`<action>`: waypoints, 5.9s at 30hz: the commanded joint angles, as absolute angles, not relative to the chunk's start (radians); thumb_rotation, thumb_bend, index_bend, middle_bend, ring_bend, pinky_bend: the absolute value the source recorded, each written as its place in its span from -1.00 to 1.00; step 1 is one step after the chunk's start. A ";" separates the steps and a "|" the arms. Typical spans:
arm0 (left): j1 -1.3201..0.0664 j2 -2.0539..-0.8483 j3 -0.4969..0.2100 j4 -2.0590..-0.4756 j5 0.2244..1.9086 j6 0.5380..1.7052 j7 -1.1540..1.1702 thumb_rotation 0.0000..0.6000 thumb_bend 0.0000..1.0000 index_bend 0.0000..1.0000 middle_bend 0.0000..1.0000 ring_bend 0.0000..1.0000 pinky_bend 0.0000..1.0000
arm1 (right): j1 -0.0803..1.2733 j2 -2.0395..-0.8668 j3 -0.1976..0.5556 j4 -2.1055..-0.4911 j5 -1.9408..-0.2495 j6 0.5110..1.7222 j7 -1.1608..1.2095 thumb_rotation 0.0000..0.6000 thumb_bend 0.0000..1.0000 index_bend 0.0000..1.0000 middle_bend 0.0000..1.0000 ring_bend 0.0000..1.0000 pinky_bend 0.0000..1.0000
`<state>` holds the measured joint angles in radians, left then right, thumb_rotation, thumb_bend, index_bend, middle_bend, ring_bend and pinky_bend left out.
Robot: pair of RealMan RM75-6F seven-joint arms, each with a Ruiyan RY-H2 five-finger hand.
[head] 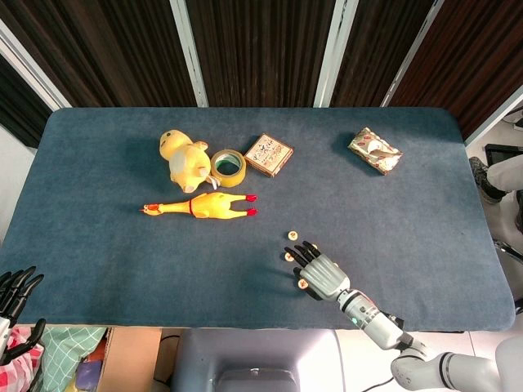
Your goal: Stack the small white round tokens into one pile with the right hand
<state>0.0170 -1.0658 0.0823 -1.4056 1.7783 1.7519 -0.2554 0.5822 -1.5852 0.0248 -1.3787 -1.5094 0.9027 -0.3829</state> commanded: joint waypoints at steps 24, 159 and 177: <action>0.019 -1.063 0.078 -1.402 1.768 1.752 -0.266 1.00 -0.12 -1.00 -1.00 -1.00 -0.85 | 0.683 -1.689 0.169 -1.297 -1.282 0.879 -0.430 1.00 -0.04 0.26 -1.00 -1.00 -1.00; 0.031 -1.067 0.073 -1.392 1.767 1.772 -0.270 1.00 -0.11 -1.00 -1.00 -1.00 -0.85 | 0.750 -1.659 0.184 -1.282 -1.096 0.890 -0.427 1.00 -0.04 -0.05 -0.94 -1.00 -1.00; 0.026 -1.068 0.070 -1.403 1.756 1.753 -0.256 1.00 -0.12 -1.00 -1.00 -1.00 -0.85 | 0.815 -1.757 0.195 -1.143 -1.024 0.833 -0.473 1.00 -0.13 0.02 -0.94 -1.00 -1.00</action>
<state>0.0263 -1.0677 0.0697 -1.4031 1.7561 1.7528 -0.2560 0.8135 -1.7544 0.1954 -1.1453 -1.0253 0.8343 -0.4726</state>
